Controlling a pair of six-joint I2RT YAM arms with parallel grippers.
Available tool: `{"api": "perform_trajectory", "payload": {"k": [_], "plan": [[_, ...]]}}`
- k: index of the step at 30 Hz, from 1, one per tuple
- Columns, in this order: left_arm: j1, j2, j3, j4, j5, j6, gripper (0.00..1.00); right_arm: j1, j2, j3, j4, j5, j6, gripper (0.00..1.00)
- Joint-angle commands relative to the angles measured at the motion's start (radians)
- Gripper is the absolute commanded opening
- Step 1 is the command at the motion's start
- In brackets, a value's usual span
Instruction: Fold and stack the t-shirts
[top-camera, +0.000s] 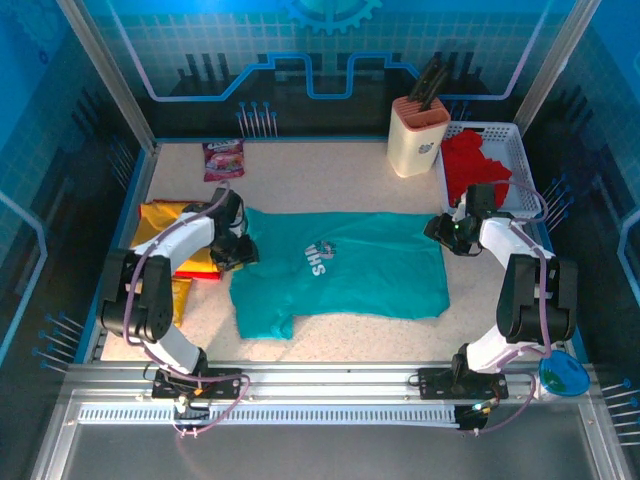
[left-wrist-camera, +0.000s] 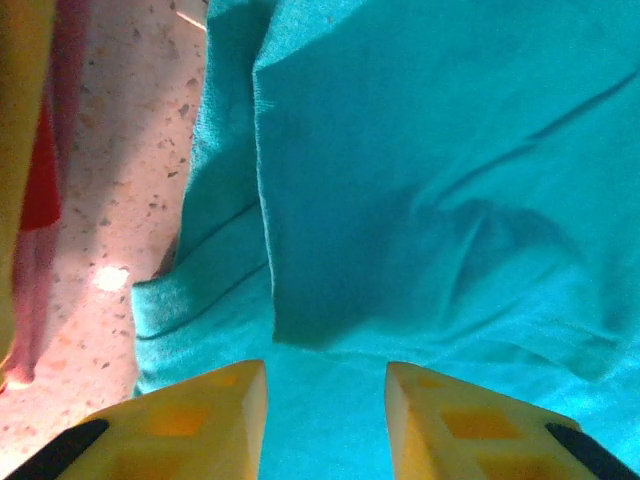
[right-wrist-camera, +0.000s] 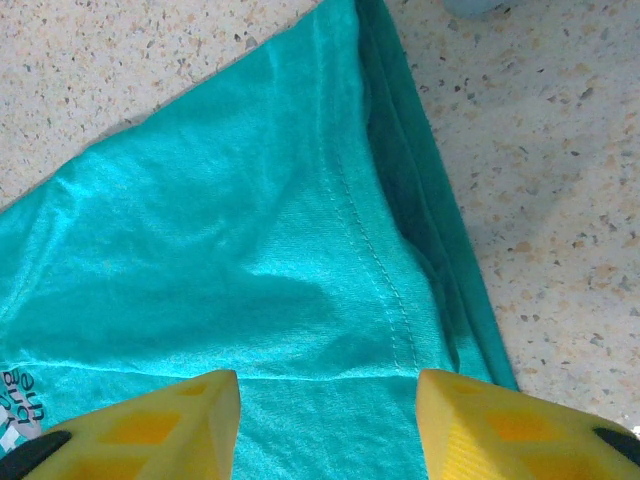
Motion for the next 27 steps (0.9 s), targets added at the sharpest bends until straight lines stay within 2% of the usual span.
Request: {"api": "perform_trajectory", "payload": {"k": [1, 7, 11, 12, 18, 23, 24, 25, 27], "plan": [[0.001, 0.032, -0.020, 0.082, 0.019, -0.015, 0.35, 0.002, -0.015, 0.004, -0.015, -0.039, -0.013, 0.50], [0.001, 0.043, -0.027, 0.103, 0.015, -0.025, 0.18, 0.002, -0.015, 0.013, -0.012, -0.050, -0.007, 0.51], [-0.001, 0.011, -0.011, 0.047, 0.016, -0.024, 0.01, 0.004, -0.011, 0.010, -0.008, -0.052, -0.004, 0.51], [-0.001, -0.001, -0.003, 0.024, 0.022, -0.021, 0.00, 0.003, -0.011, 0.009, -0.006, -0.052, -0.003, 0.51], [-0.002, -0.066, 0.024, -0.095, 0.043, -0.023, 0.00, 0.004, -0.002, 0.009, -0.003, -0.052, -0.005, 0.50], [-0.004, -0.107, 0.014, -0.131, 0.045, -0.028, 0.00, 0.005, 0.003, 0.009, 0.004, -0.056, -0.005, 0.50], [-0.004, -0.107, 0.012, -0.131, 0.041, -0.028, 0.06, 0.005, 0.005, 0.009, 0.006, -0.059, -0.003, 0.50], [-0.003, -0.099, 0.011, -0.136, 0.025, -0.028, 0.18, 0.004, 0.008, 0.009, 0.008, -0.063, -0.002, 0.50], [-0.004, -0.068, 0.023, -0.153, -0.014, -0.022, 0.31, 0.006, 0.008, 0.013, 0.007, -0.064, -0.002, 0.50]]}}
